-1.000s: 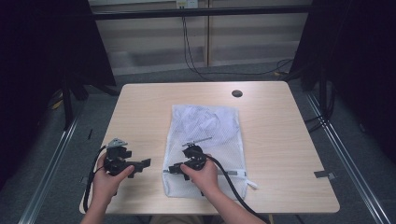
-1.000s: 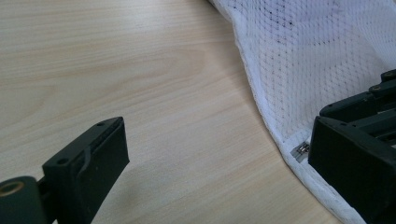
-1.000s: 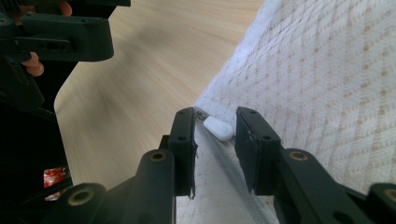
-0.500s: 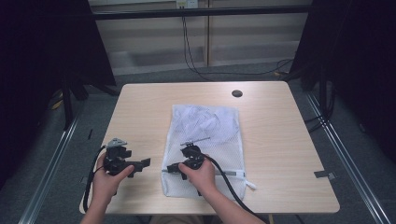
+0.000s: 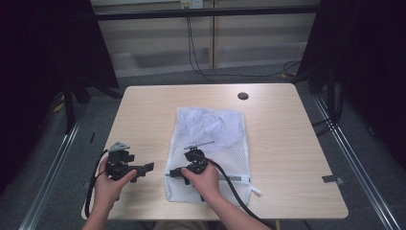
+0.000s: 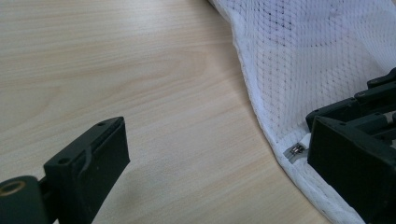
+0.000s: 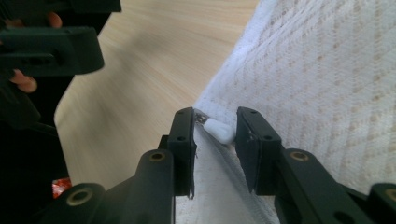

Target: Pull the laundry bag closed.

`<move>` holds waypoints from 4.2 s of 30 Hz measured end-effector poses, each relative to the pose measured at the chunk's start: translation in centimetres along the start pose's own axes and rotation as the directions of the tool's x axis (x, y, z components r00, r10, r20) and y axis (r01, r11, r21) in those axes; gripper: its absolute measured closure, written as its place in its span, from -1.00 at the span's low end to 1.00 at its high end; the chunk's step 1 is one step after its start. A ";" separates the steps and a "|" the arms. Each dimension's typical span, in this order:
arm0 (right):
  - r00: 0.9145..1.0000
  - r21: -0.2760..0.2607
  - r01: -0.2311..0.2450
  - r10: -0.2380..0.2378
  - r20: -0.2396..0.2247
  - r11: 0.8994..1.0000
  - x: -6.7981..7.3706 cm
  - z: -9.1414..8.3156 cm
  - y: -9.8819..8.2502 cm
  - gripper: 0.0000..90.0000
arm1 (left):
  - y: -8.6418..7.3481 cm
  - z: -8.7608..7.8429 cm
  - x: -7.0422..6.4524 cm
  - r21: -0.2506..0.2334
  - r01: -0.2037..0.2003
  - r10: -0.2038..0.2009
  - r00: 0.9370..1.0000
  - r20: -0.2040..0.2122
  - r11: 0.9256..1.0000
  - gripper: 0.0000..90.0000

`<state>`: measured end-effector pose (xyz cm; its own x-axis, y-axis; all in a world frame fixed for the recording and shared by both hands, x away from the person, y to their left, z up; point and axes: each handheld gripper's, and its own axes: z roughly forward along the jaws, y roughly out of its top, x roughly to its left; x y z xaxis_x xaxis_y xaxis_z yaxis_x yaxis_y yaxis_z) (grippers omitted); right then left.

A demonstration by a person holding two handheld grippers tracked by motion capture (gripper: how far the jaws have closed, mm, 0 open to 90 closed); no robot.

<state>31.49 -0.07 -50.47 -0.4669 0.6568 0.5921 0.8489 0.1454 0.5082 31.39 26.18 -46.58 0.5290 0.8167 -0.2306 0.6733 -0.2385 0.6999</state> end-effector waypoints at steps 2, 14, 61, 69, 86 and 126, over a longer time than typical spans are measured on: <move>1.000 -0.004 -0.013 0.013 -0.018 1.000 0.1 0.0 0.1 0.57 | 0.0 0.0 0.0 0.003 -0.002 0.002 1.000 0.002 1.000 -0.89; 0.999 -0.023 -0.017 0.016 -0.043 1.000 0.7 -0.1 0.4 0.67 | 0.0 0.0 0.0 0.001 0.000 0.000 1.000 -0.001 1.000 -0.89; 0.997 -0.070 -0.054 0.050 -0.059 0.996 1.2 -3.4 1.8 0.94 | 0.4 2.9 -4.0 0.131 0.052 -0.089 0.953 0.291 0.990 -0.97; 0.997 -0.089 -0.054 0.047 -0.069 0.995 1.2 -4.2 1.9 0.94 | 0.5 3.8 -4.5 0.158 0.035 -0.084 0.945 0.315 0.987 -0.65; 0.997 -0.103 -0.042 0.035 -0.073 0.994 1.6 -4.3 2.0 0.94 | 0.4 4.6 -5.6 0.136 -0.011 -0.039 0.930 0.365 0.991 -0.25; 0.996 -0.099 -0.044 0.036 -0.084 0.994 1.8 -4.2 1.9 0.94 | 0.7 5.0 -5.5 0.243 0.110 -0.210 0.873 0.440 0.964 0.74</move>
<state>31.21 -1.70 -45.81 -0.4554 0.5970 0.6604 0.8399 0.0421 0.5411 31.52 18.90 -48.18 0.5478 0.5315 -0.6461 0.8323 -0.2680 0.4852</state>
